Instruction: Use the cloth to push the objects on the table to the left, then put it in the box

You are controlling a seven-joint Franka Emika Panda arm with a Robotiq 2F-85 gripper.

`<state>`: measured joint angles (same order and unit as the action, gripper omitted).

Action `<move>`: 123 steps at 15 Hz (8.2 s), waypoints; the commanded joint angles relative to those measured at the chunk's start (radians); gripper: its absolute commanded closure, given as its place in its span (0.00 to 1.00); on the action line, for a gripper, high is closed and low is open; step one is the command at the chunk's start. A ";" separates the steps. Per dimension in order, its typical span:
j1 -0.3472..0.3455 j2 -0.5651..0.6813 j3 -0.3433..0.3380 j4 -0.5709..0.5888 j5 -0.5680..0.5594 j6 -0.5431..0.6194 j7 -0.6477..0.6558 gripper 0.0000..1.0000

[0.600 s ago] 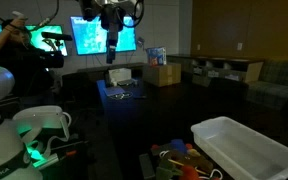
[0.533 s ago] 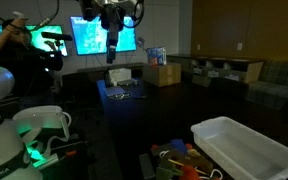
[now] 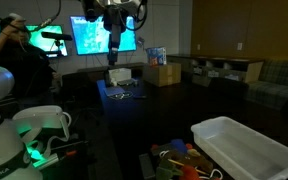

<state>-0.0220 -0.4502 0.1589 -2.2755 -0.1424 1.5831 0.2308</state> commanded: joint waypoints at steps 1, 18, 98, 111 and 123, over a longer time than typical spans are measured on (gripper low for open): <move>-0.014 0.034 -0.070 -0.011 -0.046 0.090 -0.022 0.00; -0.224 0.669 -0.384 -0.115 -0.337 1.143 0.004 0.00; 0.040 1.230 -0.199 0.219 -0.004 0.832 -0.132 0.87; 0.309 1.290 -0.104 0.419 0.150 0.685 0.180 0.86; 0.317 1.299 -0.048 0.594 0.306 0.568 0.225 0.85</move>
<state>0.3167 0.8774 0.0872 -1.6799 0.1424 2.1839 0.5207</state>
